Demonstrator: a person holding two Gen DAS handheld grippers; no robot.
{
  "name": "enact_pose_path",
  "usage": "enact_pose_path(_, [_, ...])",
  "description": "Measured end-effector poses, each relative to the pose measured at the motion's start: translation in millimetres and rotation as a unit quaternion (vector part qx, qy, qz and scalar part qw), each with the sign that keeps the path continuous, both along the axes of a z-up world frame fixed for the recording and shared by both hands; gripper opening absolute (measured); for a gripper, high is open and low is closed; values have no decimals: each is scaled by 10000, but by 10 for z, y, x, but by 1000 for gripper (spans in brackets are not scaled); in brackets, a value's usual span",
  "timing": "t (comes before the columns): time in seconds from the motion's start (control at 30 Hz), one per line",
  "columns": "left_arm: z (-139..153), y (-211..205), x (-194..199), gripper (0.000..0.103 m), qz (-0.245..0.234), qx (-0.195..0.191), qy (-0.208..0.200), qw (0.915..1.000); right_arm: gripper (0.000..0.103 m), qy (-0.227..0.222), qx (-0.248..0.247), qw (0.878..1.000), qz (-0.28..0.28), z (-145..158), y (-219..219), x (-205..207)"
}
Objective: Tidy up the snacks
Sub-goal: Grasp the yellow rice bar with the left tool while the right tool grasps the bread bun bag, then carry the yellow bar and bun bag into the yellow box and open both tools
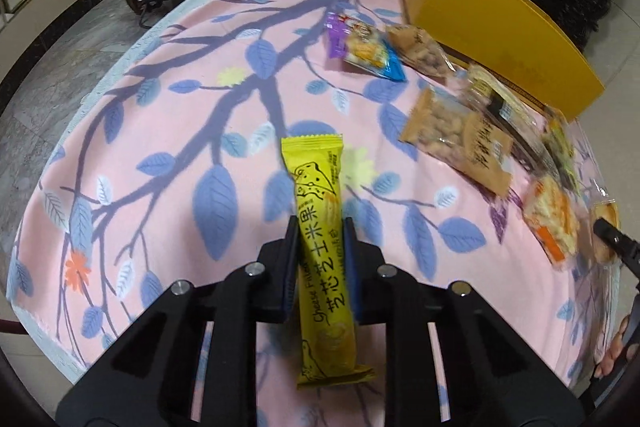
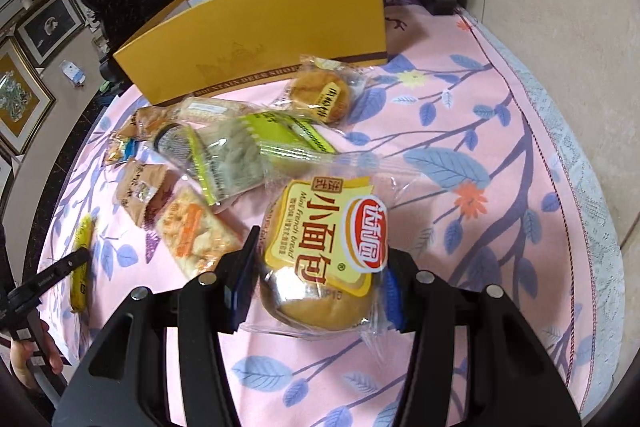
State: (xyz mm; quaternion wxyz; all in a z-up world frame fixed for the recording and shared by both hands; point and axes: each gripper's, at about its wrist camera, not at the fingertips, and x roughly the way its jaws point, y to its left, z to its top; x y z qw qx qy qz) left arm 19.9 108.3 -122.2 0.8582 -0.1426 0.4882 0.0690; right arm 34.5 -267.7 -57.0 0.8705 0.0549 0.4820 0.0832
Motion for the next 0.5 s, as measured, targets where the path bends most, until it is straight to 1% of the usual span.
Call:
enact_pose_path(0.07, [37, -95, -30, 20, -131, 1, -58, 9999, 53, -40, -14, 10000, 42, 34, 29, -22])
enact_pose_path(0.23, [280, -390, -31, 20, -601, 142, -325, 9976, 53, -91, -28, 9999, 93, 88, 95, -56])
enact_pose_path(0.37, [448, -636, 96, 20, -996, 216, -488, 9936, 53, -99, -45, 9999, 132, 113, 152, -82])
enact_pose_path(0.5, [602, -811, 266, 20, -1266, 256, -656, 9895, 53, -139, -100, 9997, 188, 170, 210, -77])
